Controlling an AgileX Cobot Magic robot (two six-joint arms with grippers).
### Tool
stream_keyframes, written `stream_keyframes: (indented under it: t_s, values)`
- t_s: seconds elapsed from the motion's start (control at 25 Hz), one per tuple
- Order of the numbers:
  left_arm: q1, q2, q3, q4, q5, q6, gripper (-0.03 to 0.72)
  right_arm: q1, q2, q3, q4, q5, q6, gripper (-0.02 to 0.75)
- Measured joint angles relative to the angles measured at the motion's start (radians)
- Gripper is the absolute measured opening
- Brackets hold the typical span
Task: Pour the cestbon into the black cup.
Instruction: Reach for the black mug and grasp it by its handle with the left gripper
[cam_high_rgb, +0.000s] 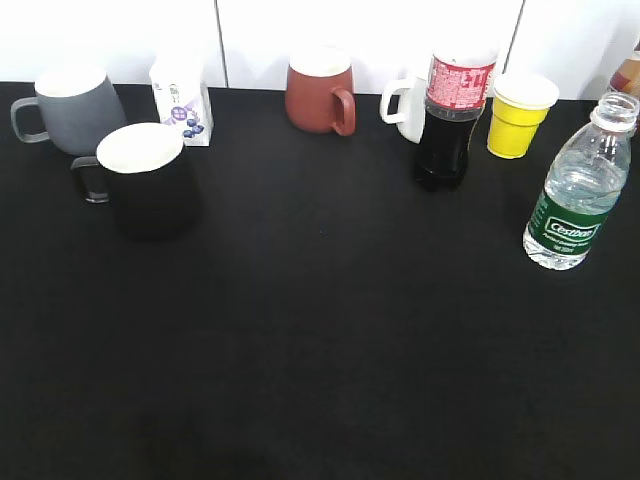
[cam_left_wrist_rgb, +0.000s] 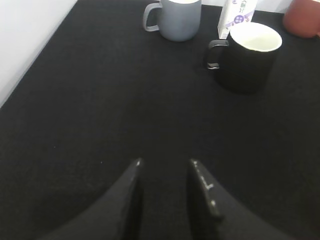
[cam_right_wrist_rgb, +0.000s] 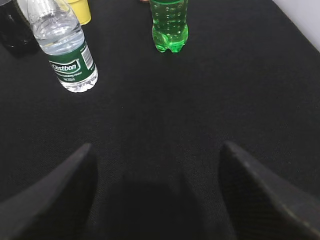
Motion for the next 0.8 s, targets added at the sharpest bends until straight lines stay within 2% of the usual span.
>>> stream_keyframes:
  t_s: [0.32, 0.36, 0.44, 0.52, 0.6, 0.68, 0.8]
  values:
    - [0.000, 0.000, 0.000, -0.003, 0.000, 0.000, 0.228, 0.000, 0.000, 0.000, 0.000, 0.000, 0.000, 0.573]
    - [0.000, 0.000, 0.000, -0.004, 0.000, 0.000, 0.251, 0.000, 0.000, 0.000, 0.000, 0.000, 0.000, 0.573]
    - [0.000, 0.020, 0.000, -0.014, -0.001, 0.000, 0.378, 0.000, 0.000, 0.000, 0.000, 0.000, 0.000, 0.573]
    - [0.000, 0.116, -0.015, -0.015, -0.026, 0.003, 0.434, 0.000, 0.000, 0.000, 0.000, 0.000, 0.000, 0.573]
    - [0.000, 0.265, -0.049, -0.041, -0.144, 0.066, 0.440, 0.000, 0.000, 0.000, 0.000, 0.000, 0.000, 0.573]
    - [0.000, 0.419, -0.056, -0.069, -0.348, 0.122, 0.441, 0.000, 0.000, 0.000, 0.000, 0.000, 0.000, 0.573]
    - [0.000, 0.605, -0.054, -0.095, -0.677, 0.131, 0.441, 0.000, 0.000, 0.000, 0.000, 0.000, 0.000, 0.573]
